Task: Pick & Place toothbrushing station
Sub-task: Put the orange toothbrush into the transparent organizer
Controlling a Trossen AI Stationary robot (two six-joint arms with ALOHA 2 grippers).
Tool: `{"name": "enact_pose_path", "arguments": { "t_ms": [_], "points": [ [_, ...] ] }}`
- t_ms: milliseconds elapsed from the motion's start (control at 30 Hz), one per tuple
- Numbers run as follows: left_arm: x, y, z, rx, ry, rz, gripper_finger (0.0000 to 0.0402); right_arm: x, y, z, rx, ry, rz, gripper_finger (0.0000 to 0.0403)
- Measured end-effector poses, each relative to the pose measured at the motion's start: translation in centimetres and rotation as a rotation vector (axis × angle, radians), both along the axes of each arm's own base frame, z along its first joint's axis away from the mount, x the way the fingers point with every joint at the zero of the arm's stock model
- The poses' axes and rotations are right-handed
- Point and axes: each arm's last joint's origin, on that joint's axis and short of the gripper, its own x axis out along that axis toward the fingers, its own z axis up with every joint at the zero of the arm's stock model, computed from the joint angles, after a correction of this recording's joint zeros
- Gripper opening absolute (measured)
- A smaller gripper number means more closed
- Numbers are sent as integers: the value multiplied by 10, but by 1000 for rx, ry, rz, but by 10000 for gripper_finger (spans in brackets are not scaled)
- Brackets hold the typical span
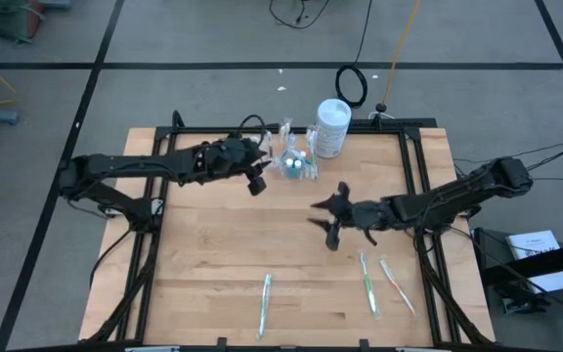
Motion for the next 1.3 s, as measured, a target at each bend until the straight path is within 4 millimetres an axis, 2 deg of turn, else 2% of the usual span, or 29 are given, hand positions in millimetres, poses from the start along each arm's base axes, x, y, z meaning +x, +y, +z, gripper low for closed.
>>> {"name": "enact_pose_path", "arguments": {
  "t_ms": [133,200,367,467,767,1067,1300],
  "points": [
    [-3,8,0,17,13,46,129,12,23,-7,161,267,65,180],
    [-4,10,0,15,11,55,129,10,32,-12,283,454,46,180],
    [-3,12,-3,12,23,61,129,-16,46,-18,629,895,-131,174],
    [0,13,-5,11,28,61,129,-34,54,-20,814,1052,-296,172],
    [2,13,-9,21,46,53,129,-77,81,-52,963,1221,-639,171],
    [2,13,-9,15,49,31,129,-96,73,-80,915,1267,-711,171],
    [3,12,-9,7,50,0,129,-103,69,-103,949,1247,-641,159]
  ]
}}
